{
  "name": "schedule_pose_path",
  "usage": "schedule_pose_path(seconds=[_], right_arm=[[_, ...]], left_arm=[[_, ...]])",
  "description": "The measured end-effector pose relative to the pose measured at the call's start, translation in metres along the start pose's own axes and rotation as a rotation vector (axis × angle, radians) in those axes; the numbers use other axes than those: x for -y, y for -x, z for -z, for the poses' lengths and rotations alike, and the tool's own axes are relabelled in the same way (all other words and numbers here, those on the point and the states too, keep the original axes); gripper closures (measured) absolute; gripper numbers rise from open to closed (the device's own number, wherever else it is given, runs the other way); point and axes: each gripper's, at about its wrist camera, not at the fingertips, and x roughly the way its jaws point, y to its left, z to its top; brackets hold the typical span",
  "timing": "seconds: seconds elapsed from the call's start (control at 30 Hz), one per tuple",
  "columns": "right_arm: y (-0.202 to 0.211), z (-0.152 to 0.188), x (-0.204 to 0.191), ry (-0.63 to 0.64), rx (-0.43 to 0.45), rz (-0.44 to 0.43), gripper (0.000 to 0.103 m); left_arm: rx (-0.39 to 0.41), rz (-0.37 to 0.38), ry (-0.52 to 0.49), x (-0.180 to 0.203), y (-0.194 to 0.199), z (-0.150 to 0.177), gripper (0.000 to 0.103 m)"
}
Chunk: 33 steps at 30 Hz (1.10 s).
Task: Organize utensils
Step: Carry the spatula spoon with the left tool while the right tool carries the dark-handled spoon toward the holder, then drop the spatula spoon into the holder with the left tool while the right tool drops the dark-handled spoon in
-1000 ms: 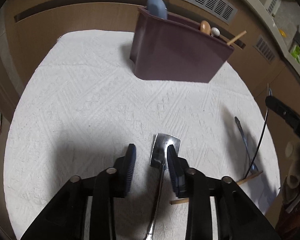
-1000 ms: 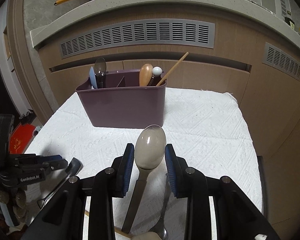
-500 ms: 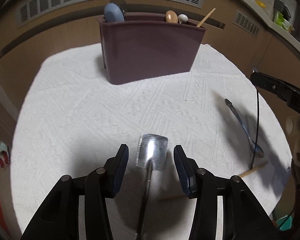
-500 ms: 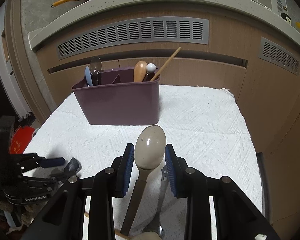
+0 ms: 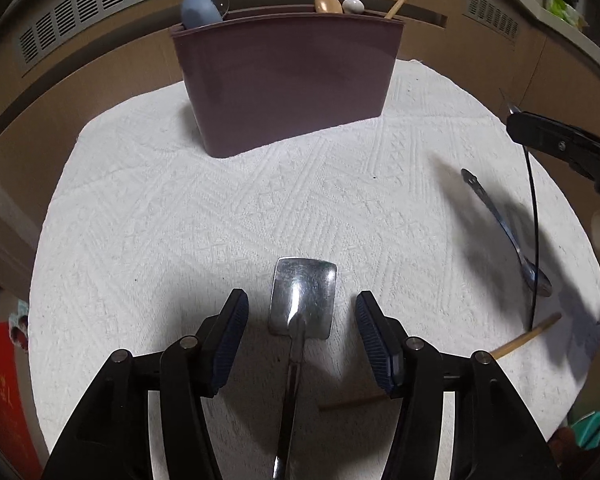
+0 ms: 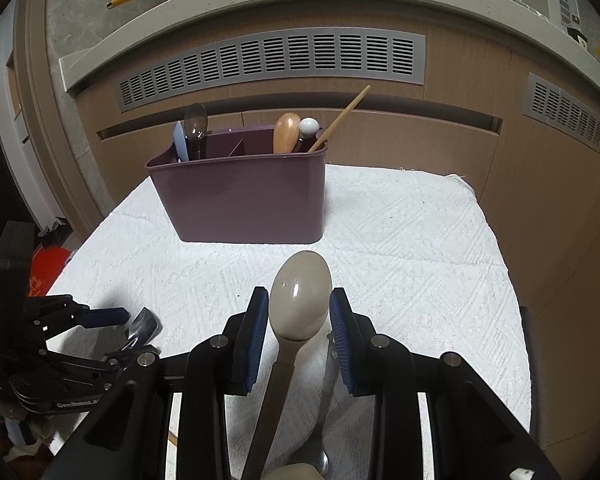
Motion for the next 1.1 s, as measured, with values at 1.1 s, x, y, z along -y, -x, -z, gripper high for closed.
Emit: schedule_pose_path(seconds=[1.1], right_arm=[[0.032,-0.031,-0.004,0.016,0.107,-0.037,0.075]], left_arm=[[0.388,0.102,0.146,-0.029,0.102,-0.041,0.07]])
